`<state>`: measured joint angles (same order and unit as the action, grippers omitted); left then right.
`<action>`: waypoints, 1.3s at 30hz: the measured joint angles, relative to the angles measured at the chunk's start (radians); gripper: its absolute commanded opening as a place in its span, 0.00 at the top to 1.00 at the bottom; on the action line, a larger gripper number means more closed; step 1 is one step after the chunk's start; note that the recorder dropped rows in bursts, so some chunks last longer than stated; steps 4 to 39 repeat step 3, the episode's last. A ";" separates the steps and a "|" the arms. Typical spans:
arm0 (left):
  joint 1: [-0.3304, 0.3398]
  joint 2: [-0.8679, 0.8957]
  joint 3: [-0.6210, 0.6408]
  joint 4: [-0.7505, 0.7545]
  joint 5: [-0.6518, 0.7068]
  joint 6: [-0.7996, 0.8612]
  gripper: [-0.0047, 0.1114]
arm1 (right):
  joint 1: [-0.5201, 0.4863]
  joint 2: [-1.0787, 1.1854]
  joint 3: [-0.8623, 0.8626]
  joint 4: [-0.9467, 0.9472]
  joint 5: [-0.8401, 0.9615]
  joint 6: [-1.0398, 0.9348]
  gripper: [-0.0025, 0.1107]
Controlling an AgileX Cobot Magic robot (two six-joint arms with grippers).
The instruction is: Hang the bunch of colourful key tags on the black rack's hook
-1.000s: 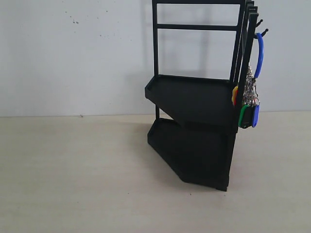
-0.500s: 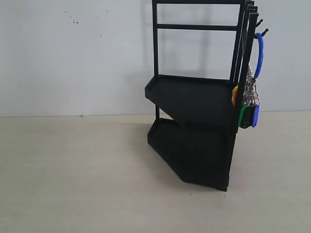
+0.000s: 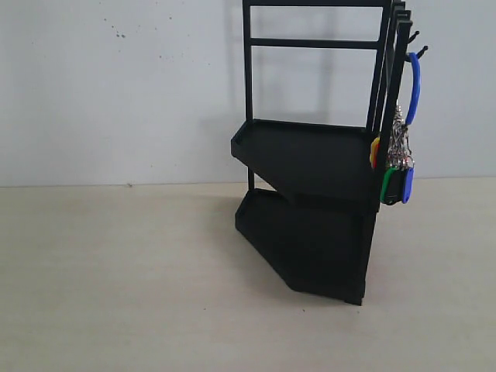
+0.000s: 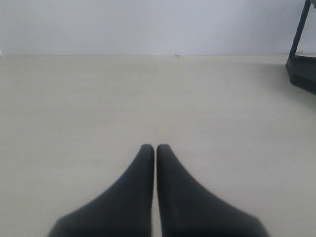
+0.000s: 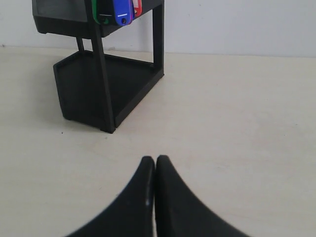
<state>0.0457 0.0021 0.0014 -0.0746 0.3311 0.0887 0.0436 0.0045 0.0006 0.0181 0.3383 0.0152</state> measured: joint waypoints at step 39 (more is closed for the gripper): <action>0.000 0.000 0.000 0.000 0.000 0.000 0.92 | 0.000 0.000 0.000 0.000 0.000 0.000 0.98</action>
